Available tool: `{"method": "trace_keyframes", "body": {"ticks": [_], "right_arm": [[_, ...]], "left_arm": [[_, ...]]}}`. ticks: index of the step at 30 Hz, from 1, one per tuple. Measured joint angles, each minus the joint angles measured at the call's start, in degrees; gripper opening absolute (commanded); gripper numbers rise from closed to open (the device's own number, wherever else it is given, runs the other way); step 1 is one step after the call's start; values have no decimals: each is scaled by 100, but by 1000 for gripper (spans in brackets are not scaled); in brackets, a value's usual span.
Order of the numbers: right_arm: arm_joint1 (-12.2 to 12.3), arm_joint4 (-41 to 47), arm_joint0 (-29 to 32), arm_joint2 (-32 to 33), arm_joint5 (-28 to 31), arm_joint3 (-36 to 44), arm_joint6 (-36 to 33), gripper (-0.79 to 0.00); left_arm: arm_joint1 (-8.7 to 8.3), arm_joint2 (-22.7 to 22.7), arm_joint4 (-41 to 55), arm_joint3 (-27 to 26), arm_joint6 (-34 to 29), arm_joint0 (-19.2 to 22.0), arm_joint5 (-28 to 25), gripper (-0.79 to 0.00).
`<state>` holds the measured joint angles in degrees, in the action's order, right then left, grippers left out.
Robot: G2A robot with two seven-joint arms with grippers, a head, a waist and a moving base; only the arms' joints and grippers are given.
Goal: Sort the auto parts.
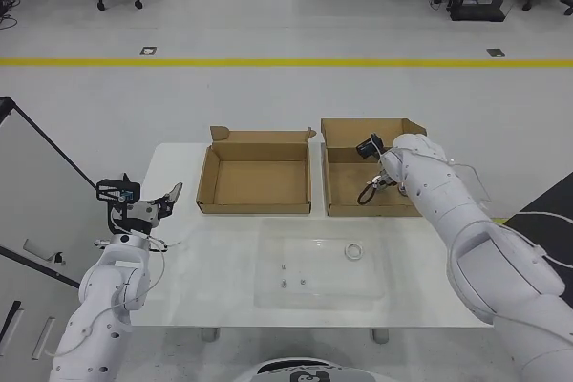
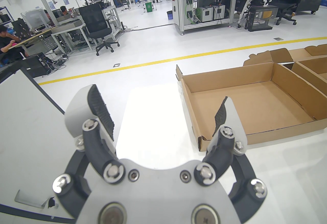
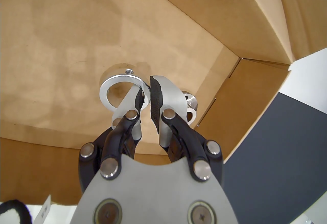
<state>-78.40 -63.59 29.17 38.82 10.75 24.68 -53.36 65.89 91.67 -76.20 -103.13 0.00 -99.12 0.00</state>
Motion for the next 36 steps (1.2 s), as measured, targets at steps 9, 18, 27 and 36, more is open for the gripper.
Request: {"method": "trace_keyframes", "body": {"ticks": [9, 18, 27, 36], "right_arm": [[-168, 56, -152, -31, 116, -412, 117, -400], [-214, 24, -281, 5, 213, -422, 331, 0], [49, -81, -201, 264, 549, 398, 418, 0], [917, -317, 1026, 1364, 1932, 3318, -119, 0]], "left_arm": [[0, 0, 0, 0, 0, 0, 0, 0], [0, 0, 0, 0, 0, 0, 0, 0], [0, 0, 0, 0, 0, 0, 0, 0], [0, 0, 0, 0, 0, 0, 0, 0]]}}
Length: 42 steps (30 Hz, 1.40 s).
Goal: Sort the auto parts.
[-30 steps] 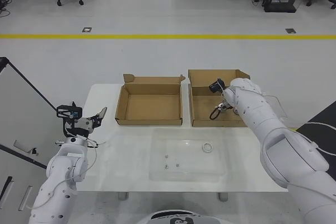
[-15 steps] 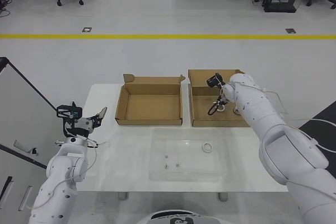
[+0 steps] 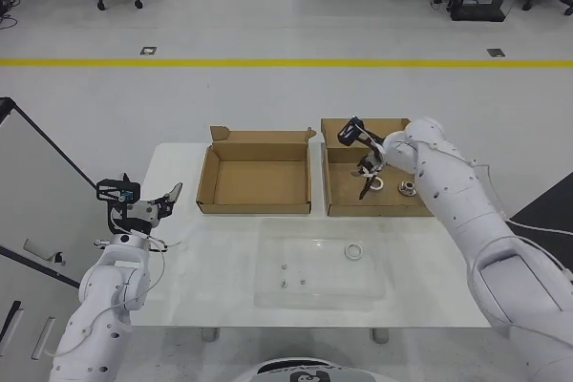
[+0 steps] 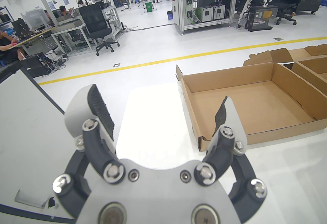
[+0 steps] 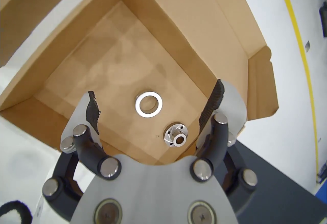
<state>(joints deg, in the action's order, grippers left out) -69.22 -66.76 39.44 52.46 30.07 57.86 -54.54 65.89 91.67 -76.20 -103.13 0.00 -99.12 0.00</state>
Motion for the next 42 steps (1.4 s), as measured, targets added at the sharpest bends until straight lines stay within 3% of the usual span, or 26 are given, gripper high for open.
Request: {"method": "trace_keyframes", "body": {"ticks": [6, 12, 17, 29, 35, 42], "right_arm": [[621, 232, 1823, 1472, 902, 2946, -801, 0], [957, 539, 2846, 2043, 1418, 4184, -549, 0], [1220, 697, 2973, 1871, 1811, 4280, -156, 0], [1231, 654, 2995, 1842, 1894, 4386, -25, 0], [1372, -503, 3062, 1733, 2759, 5231, 802, 0], [1780, -1615, 2768, 682, 2792, 6018, 1243, 0]], "left_arm": [[0, 0, 0, 0, 0, 0, 0, 0], [0, 0, 0, 0, 0, 0, 0, 0], [0, 0, 0, 0, 0, 0, 0, 0], [0, 0, 0, 0, 0, 0, 0, 0], [0, 0, 0, 0, 0, 0, 0, 0], [0, 0, 0, 0, 0, 0, 0, 0]]}}
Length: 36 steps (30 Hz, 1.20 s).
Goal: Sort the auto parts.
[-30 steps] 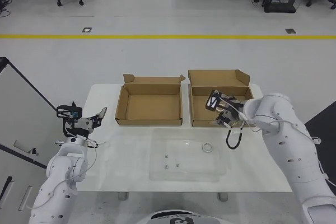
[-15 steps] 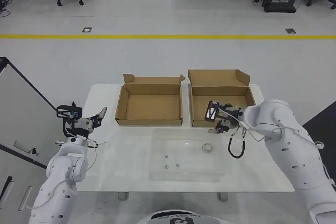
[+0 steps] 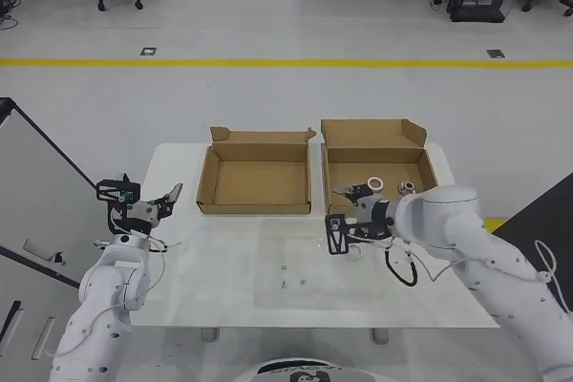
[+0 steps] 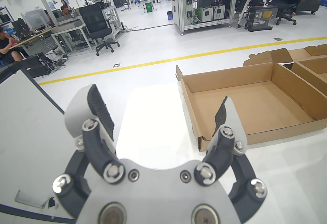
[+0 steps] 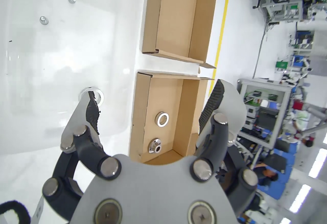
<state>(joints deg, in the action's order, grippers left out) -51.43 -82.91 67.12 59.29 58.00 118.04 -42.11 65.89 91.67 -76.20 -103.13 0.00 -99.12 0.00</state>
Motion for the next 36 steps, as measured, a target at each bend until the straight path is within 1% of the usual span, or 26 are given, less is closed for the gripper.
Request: {"method": "trace_keyframes", "body": {"ticks": [2, 6, 9, 11, 12, 20, 22, 26, 30, 36], "right_arm": [[157, -209, -196, -374, 0, 31, 210, 0], [563, -707, -864, -1445, 0, 30, 720, 0], [820, -819, -1413, -2064, 1, -81, 1222, 0], [928, -877, -1712, -2386, 1, -106, 1463, 0], [949, -887, -1794, -2479, 1, -109, 1516, 0], [942, -872, -1756, -2452, 1, -100, 1511, 0], [944, -936, -1785, -2586, 1, -118, 1711, 0], [1002, -1570, -2086, -3116, 1, -134, 2034, 0], [1067, -1963, -2603, -3820, 1, -226, 2274, 0], [1055, -2083, -3517, -4891, 1, -437, 2500, 0]], "left_arm": [[0, 0, 0, 0, 0, 0, 0, 0], [0, 0, 0, 0, 0, 0, 0, 0], [0, 0, 0, 0, 0, 0, 0, 0], [0, 0, 0, 0, 0, 0, 0, 0], [0, 0, 0, 0, 0, 0, 0, 0], [0, 0, 0, 0, 0, 0, 0, 0], [0, 0, 0, 0, 0, 0, 0, 0], [0, 0, 0, 0, 0, 0, 0, 0], [0, 0, 0, 0, 0, 0, 0, 0], [0, 0, 0, 0, 0, 0, 0, 0]]}}
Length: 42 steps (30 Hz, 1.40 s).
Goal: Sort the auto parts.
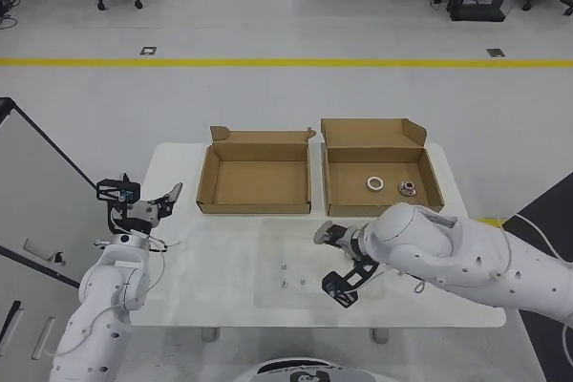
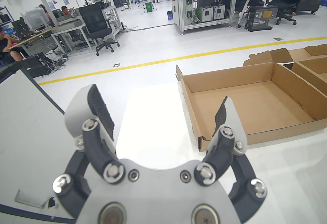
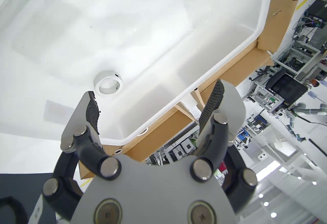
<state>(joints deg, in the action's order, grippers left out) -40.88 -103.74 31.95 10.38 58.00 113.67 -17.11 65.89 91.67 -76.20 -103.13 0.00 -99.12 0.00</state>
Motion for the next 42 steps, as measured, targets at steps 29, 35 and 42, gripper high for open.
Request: {"method": "trace_keyframes", "body": {"ticks": [29, 35, 42], "right_arm": [[-501, -1413, 492, -64, 0, -741, 354, 0], [-641, -1647, 537, -64, 0, -988, 537, -31], [-736, -1852, 541, -64, 0, -1005, 732, -58]], "left_arm": [[0, 0, 0, 0, 0, 0, 0, 0], [0, 0, 0, 0, 0, 0, 0, 0], [0, 0, 0, 0, 0, 0, 0, 0]]}}
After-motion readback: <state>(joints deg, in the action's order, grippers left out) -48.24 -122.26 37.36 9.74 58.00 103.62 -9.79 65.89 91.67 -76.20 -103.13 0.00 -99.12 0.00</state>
